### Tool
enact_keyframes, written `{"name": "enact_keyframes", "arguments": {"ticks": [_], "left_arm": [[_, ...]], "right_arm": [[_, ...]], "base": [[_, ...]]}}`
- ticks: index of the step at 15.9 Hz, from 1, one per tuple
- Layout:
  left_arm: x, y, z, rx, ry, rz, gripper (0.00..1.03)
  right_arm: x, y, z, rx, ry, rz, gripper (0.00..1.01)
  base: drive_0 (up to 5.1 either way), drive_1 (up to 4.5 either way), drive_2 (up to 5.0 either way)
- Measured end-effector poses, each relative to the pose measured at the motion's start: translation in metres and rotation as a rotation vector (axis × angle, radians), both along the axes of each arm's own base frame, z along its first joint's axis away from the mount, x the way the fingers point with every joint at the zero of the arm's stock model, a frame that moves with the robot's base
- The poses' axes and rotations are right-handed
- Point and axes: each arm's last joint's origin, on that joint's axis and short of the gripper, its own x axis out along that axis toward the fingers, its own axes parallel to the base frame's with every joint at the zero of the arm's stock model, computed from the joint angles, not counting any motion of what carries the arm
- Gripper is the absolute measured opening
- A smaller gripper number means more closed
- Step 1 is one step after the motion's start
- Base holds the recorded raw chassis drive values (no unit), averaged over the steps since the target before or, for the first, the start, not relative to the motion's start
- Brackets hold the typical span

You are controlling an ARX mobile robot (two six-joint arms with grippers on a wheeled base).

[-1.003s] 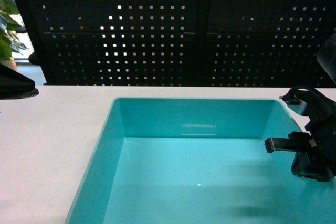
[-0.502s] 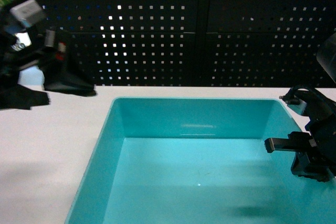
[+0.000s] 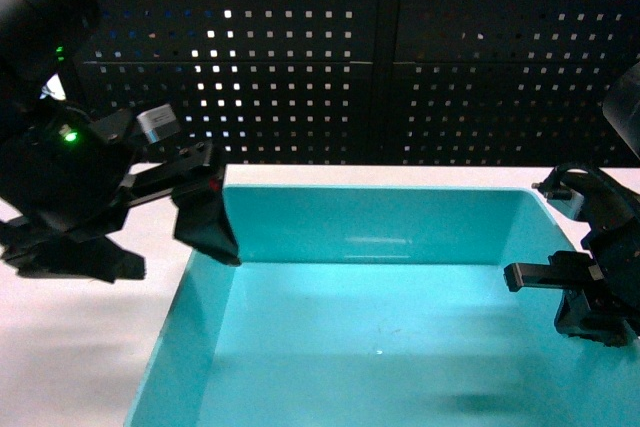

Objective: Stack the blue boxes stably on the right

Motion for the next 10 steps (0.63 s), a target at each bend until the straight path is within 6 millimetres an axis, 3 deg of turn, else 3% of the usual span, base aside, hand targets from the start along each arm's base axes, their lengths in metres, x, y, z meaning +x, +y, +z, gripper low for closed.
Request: {"name": "enact_keyframes", "arguments": {"ticks": [3,7,10], "left_arm": [[0.008,-0.013,-0.015,0.039,-0.007,-0.016,0.98],[0.009,-0.012,-0.050,0.153,0.046,-0.013,0.98],[0.010,-0.016,-0.054,0.162,0.036,-0.023,0.98]], "right_arm": [[0.000,0.000,0.000,0.001,0.000,0.000,0.02],[0.000,0.000,0.000,0.001,0.001,0.000,0.02],[0.000,0.000,0.000,0.001,0.000,0.000,0.02]], "base": [[0.0,0.00,0.0],[0.0,0.00,0.0],[0.0,0.00,0.0]]}}
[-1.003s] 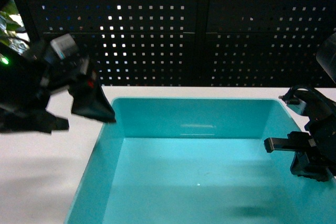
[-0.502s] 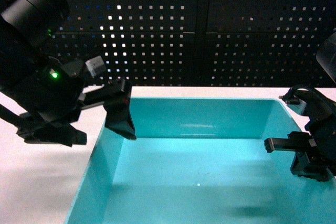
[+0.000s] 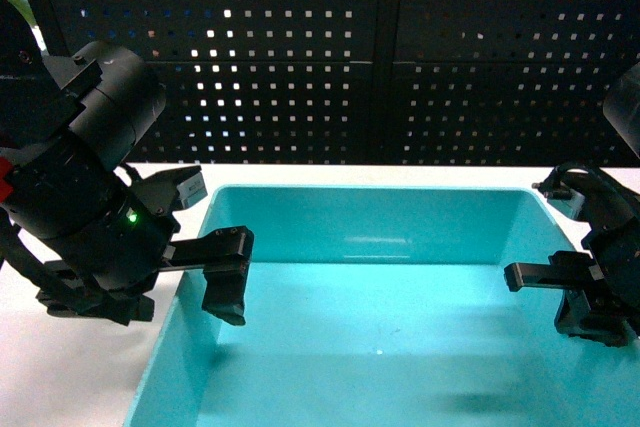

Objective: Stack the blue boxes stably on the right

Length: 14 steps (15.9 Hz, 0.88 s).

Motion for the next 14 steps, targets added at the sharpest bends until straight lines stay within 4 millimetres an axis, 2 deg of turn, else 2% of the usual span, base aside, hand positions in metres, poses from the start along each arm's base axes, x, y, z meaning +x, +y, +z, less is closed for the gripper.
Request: {"name": "enact_keyframes", "arguments": {"ticks": [5,10,14], "left_arm": [[0.005,-0.013,0.008,-0.013,-0.039,-0.033,0.98],[0.005,-0.017,0.008,-0.006,-0.045,-0.064,0.98],[0.005,-0.017,0.007,-0.003,-0.045,-0.074,0.66]], "right_arm": [[0.000,0.000,0.000,0.000,-0.001,0.000,0.02],[0.000,0.000,0.000,0.000,0.000,-0.001,0.02],[0.000,0.000,0.000,0.000,0.000,-0.001,0.02]], "base": [[0.0,0.00,0.0],[0.0,0.00,0.0],[0.0,0.00,0.0]]}}
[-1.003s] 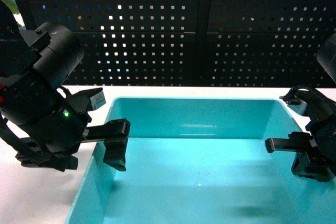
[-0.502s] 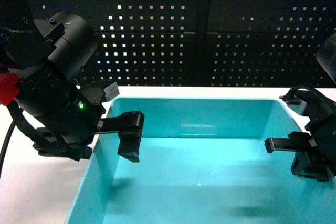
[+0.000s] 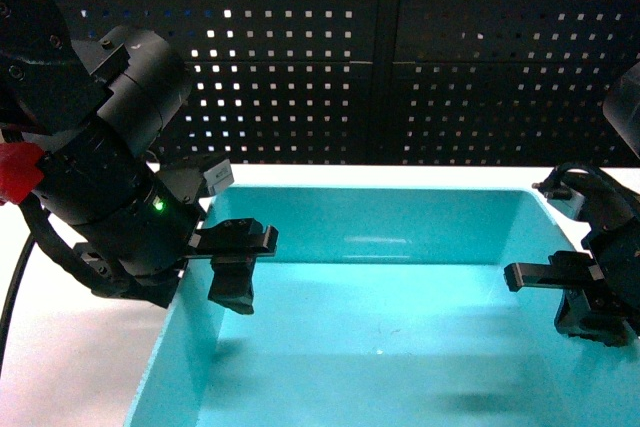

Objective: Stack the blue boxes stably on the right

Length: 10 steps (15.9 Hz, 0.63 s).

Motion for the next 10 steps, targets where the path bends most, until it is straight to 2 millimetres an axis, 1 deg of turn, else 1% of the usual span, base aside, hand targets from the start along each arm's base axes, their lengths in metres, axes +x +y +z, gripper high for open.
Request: {"name": "enact_keyframes", "arguments": {"ticks": [4,6,7,8,10], "left_arm": [[0.0015,0.0030,-0.0004,0.013,-0.020,0.001,0.34],[-0.0002,0.0029,-0.0024,0.024,-0.003,0.001,0.14],[-0.0005,0.0027,-0.0024,0.030,0.000,0.014,0.07],[-0.0001,0.0030,-0.0017,0.036,0.007,0.047,0.02],[0.0010,0.0035,-0.0022,0.025,0.006,0.056,0.02]], "right_arm": [[0.0000,0.0000,0.0000,0.000,0.000,0.000,0.02],[0.0000,0.0000,0.0000,0.000,0.000,0.000,0.02],[0.0000,0.0000,0.0000,0.000,0.000,0.000,0.02],[0.0001,0.0003,0.0000,0.001,-0.001,0.001,0.02],[0.0000,0.0003,0.0000,0.002,0.000,0.001,0.02]], "base": [[0.0,0.00,0.0],[0.0,0.00,0.0],[0.0,0.00,0.0],[0.0,0.00,0.0],[0.0,0.00,0.0]]}}
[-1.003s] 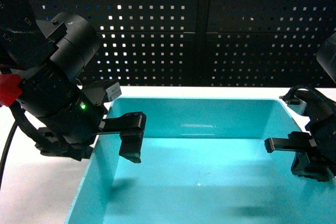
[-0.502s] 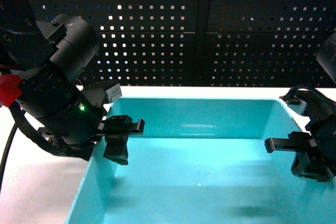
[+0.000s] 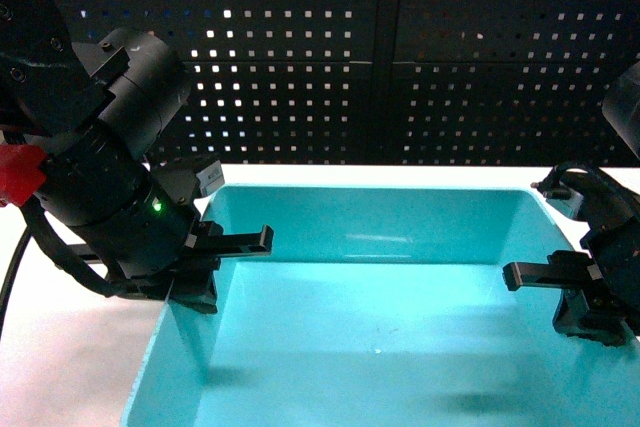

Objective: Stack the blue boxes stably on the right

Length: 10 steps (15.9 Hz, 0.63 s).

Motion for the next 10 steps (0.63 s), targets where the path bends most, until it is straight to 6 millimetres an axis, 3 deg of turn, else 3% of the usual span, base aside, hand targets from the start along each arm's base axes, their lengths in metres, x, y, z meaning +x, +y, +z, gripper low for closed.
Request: {"name": "enact_keyframes", "arguments": {"ticks": [7,10], "left_arm": [[0.000,0.001,0.000,-0.011,0.001,0.000,0.02],[0.003,0.002,0.017,-0.014,0.052,0.018,0.02]], "right_arm": [[0.000,0.000,0.000,0.005,0.006,-0.004,0.02],[-0.008,0.026,0.030,0.000,0.029,-0.055,0.02]], "base": [[0.0,0.00,0.0],[0.0,0.00,0.0]]}}
